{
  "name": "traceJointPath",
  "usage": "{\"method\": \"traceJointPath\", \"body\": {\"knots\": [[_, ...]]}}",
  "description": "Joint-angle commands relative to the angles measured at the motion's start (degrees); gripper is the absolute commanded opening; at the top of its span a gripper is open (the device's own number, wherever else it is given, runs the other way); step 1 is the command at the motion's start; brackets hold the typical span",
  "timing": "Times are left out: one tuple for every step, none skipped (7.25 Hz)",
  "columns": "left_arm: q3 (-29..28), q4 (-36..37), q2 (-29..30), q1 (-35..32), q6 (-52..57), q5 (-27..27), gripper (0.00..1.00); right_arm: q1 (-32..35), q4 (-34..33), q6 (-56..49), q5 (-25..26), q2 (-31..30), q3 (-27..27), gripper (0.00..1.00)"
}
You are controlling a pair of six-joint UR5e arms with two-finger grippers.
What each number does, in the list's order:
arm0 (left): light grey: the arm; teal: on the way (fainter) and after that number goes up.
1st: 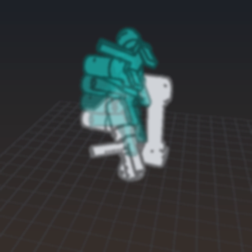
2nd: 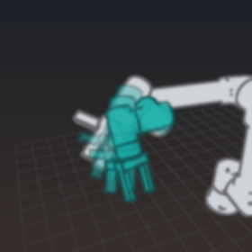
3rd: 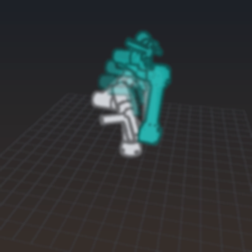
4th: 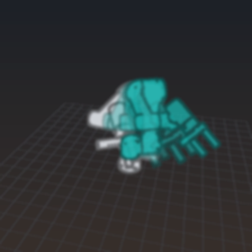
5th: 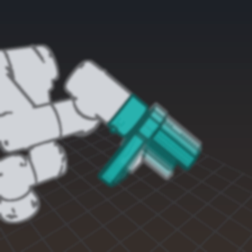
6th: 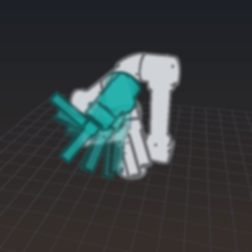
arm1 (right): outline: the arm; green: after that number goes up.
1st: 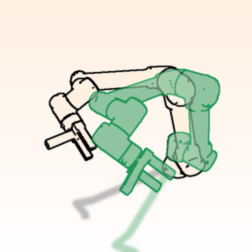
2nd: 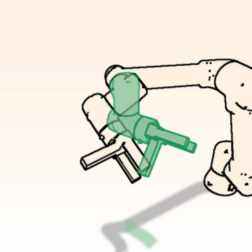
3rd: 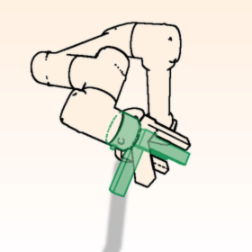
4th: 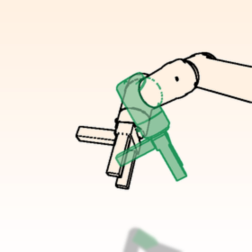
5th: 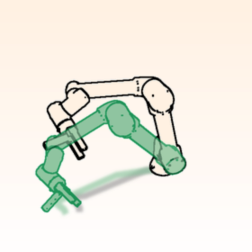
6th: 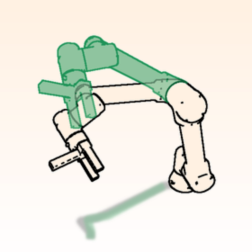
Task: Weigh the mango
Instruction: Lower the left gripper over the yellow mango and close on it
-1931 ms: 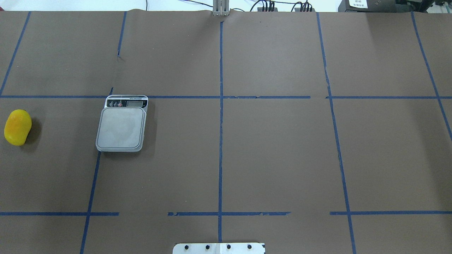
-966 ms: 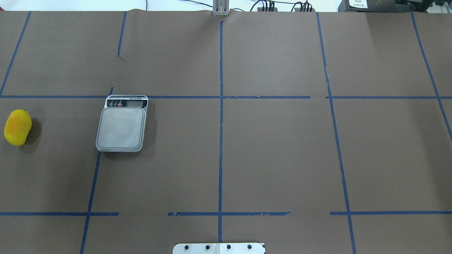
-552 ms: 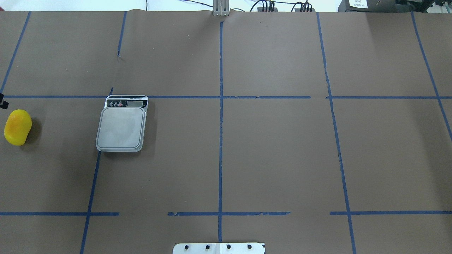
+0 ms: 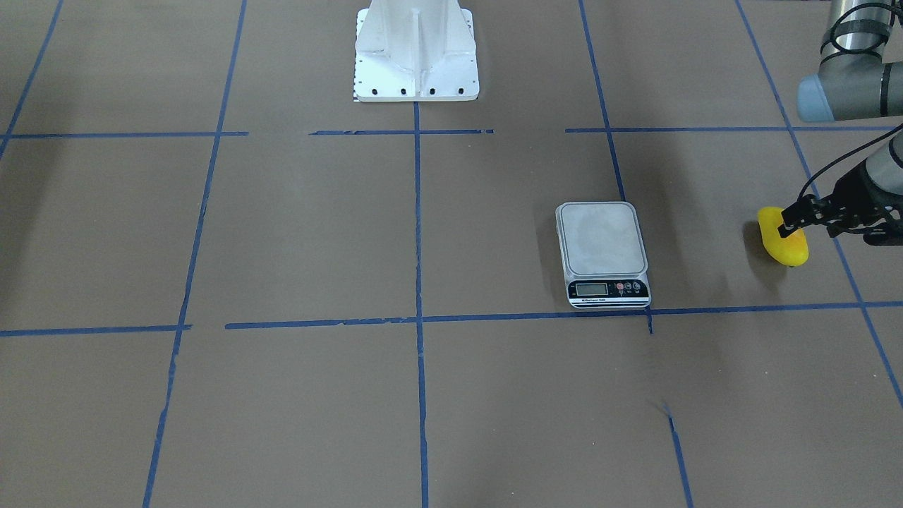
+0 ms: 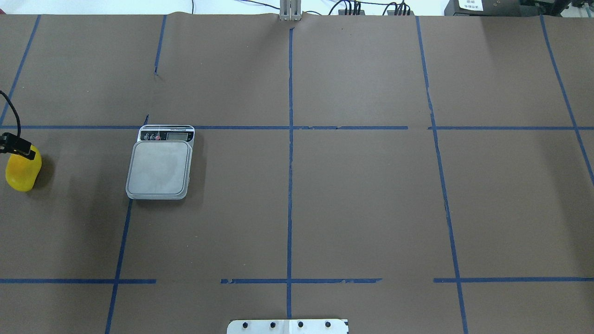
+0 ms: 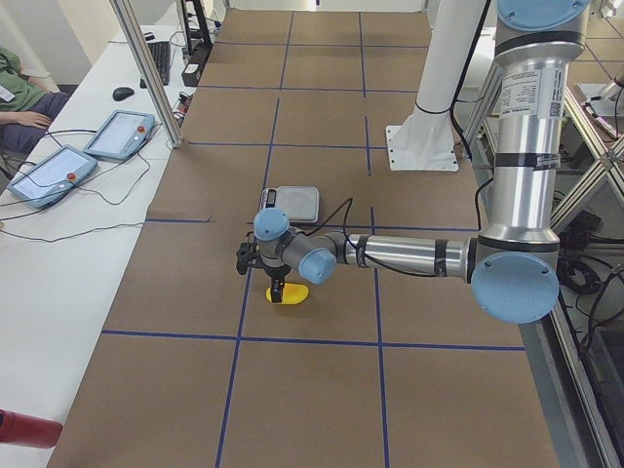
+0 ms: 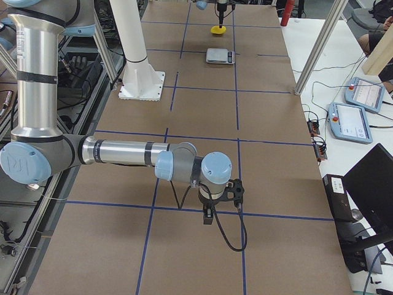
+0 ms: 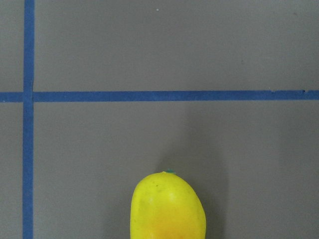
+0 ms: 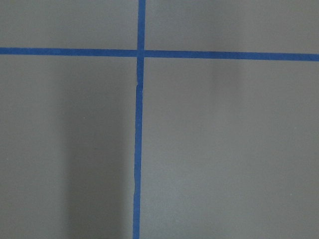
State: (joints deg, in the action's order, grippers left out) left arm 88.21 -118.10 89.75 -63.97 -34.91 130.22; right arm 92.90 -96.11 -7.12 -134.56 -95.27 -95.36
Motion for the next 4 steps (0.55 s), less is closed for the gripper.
{"method": "traceJointPath", "body": {"knots": [[-1.1,-0.1,-0.4,2.3,-0.2,-0.1,1.00,0.0,0.0,0.0,0.0,0.0,0.0,1.00],[-1.5,-0.1,-0.4,2.6,-0.1,-0.1,1.00,0.0,0.0,0.0,0.0,0.0,0.0,1.00],[-2.3,-0.1,-0.4,3.5,0.0,-0.1,1.00,0.0,0.0,0.0,0.0,-0.1,0.0,1.00],[-2.5,-0.1,-0.4,3.7,0.0,-0.1,1.00,0.0,0.0,0.0,0.0,0.0,0.0,1.00]]}}
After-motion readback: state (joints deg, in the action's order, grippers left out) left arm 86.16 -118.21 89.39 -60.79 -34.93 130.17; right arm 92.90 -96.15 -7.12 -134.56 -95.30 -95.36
